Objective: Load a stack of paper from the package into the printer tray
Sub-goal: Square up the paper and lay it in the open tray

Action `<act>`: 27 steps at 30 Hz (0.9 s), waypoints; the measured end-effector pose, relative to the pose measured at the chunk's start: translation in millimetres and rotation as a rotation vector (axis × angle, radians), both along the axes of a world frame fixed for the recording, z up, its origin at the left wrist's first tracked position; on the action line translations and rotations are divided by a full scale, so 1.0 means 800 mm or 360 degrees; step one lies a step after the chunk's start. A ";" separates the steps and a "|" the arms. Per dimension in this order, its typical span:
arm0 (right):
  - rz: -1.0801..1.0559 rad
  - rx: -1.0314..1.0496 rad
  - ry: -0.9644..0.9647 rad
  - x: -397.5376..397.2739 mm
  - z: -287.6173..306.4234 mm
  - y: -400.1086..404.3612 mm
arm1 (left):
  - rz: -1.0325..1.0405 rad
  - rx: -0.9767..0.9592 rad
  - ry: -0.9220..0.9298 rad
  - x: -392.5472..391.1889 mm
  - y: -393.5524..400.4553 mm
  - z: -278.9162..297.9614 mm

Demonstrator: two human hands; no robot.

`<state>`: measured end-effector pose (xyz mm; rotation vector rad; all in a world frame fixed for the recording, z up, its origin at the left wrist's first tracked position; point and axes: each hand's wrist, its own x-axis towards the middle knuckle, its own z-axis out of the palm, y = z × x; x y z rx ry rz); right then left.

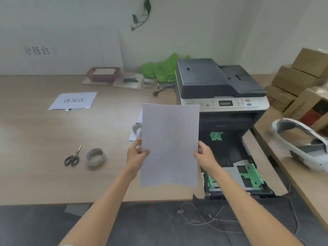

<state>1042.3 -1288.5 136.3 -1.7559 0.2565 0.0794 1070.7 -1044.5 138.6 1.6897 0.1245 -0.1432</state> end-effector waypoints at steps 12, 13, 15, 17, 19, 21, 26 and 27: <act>-0.0059 -0.0392 -0.0070 0.079 -0.099 0.024 | 0.0174 0.0035 0.0063 0.069 0.008 -0.087; -0.0035 -0.0436 -0.0032 0.078 -0.109 0.023 | 0.0175 0.0061 0.0092 0.069 0.009 -0.097; 0.0012 -0.0497 0.0002 0.078 -0.123 0.024 | 0.0160 0.0092 0.0152 0.069 0.012 -0.115; 0.0040 -0.0525 -0.0015 0.080 -0.127 0.026 | 0.0154 0.0089 0.0196 0.068 0.016 -0.125; 0.0044 -0.0515 -0.0051 0.084 -0.123 0.027 | 0.0179 0.0088 0.0197 0.071 0.019 -0.127; 0.0037 -0.0480 -0.0036 0.086 -0.113 0.028 | 0.0200 0.0102 0.0183 0.074 0.022 -0.124; -0.0193 -0.0030 0.0046 0.094 -0.089 0.023 | 0.0120 0.0391 0.0022 0.093 0.032 -0.088; -0.0279 0.0103 0.0052 0.098 -0.080 0.019 | 0.0070 0.0485 -0.0043 0.098 0.036 -0.076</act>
